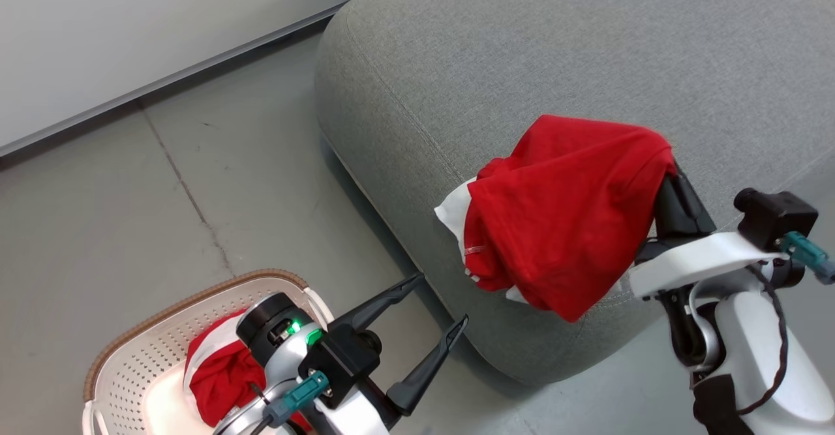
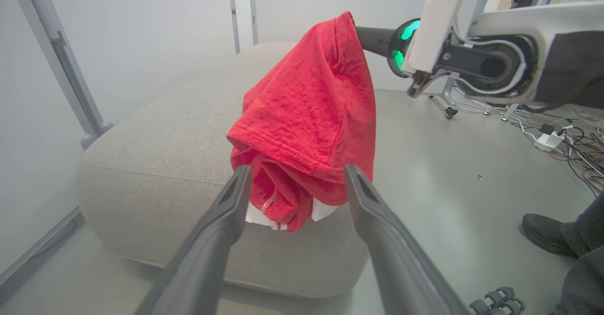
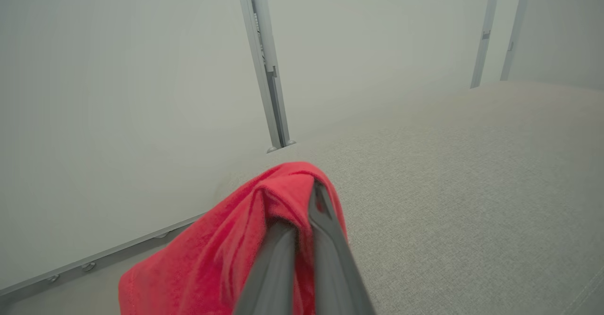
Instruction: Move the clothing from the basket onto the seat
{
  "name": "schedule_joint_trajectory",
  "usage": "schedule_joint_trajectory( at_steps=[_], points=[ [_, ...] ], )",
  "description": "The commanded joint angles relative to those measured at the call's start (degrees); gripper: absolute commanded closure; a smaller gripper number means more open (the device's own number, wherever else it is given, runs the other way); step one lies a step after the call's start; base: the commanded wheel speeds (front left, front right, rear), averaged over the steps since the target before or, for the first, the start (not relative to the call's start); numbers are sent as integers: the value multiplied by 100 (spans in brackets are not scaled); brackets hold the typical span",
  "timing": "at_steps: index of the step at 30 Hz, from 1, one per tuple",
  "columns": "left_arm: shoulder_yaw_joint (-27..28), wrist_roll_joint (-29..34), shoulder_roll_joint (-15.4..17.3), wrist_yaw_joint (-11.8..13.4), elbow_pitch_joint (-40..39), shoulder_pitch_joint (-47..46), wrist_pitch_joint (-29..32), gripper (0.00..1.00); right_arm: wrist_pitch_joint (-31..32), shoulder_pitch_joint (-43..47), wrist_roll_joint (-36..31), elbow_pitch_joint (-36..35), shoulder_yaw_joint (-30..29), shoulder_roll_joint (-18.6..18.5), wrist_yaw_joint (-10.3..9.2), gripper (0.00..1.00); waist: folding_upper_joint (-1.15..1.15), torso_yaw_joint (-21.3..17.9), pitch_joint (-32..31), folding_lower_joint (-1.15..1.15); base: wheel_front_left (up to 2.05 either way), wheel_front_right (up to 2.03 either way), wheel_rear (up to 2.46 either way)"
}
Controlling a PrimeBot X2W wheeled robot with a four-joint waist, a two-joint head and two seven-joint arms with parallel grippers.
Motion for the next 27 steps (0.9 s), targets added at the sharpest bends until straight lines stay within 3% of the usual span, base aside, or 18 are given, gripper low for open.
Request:
schedule_joint_trajectory(
  at_steps=[1, 13, 20, 27],
  points=[
    [38, -29, 8, 2, -41, -103, -8, 0, -27, -146, 53, -33, -92, -33, 9, 100, 0, 12, 52, 0, 0, 0, 0],
    [158, 154, 66, 11, -210, -683, 77, 0, -182, -1604, 406, 503, -917, -397, 9, 100, 0, 447, 739, 0, 0, 0, 0],
    [90, 303, 77, -108, -322, -1169, 148, 0, -221, -2584, 297, 1125, -1414, -817, 9, 100, 0, 853, 1300, 0, 0, 0, 0],
    [-4, 375, 60, -175, -365, -1462, 165, 0, -214, -2940, -11, 1587, -1894, -959, 8, 100, 0, 1171, 1760, 0, 0, 0, 0]
  ],
)
